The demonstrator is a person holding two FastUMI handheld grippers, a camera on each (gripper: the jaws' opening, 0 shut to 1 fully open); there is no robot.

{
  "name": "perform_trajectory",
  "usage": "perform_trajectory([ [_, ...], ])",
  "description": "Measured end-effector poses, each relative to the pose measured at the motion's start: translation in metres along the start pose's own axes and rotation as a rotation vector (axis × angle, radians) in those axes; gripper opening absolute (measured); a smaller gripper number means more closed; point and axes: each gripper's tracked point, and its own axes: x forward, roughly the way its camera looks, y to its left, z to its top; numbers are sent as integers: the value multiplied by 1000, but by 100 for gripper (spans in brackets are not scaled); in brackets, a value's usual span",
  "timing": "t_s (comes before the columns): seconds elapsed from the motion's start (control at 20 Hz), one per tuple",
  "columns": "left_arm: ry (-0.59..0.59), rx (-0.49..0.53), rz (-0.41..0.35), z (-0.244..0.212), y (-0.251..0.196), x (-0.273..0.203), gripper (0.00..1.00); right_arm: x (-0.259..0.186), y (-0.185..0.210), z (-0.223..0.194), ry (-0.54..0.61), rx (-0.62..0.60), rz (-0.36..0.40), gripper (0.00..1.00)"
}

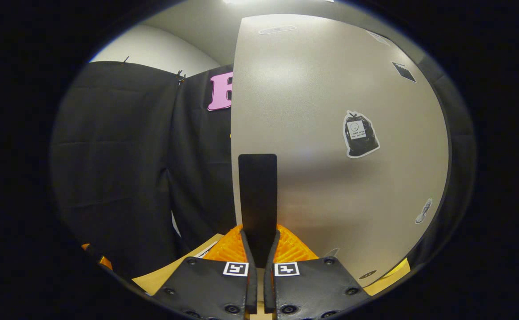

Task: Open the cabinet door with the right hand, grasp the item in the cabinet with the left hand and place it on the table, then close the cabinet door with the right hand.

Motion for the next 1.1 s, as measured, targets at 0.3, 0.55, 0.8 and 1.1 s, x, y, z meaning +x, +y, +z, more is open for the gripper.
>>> perform_trajectory([
  [0.3,-19,3,-40,15,-39,-16,88,-26,6,1,22,4,115,5],
  [0.55,-44,13,-83,30,-76,-33,91,-43,10,1,42,9,199,7],
  [0.8,-50,6,-115,39,-106,-40,88,-42,13,-2,59,11,276,7],
  [1.1,-83,22,-135,60,-138,-45,86,-41,16,-5,70,10,358,7],
])
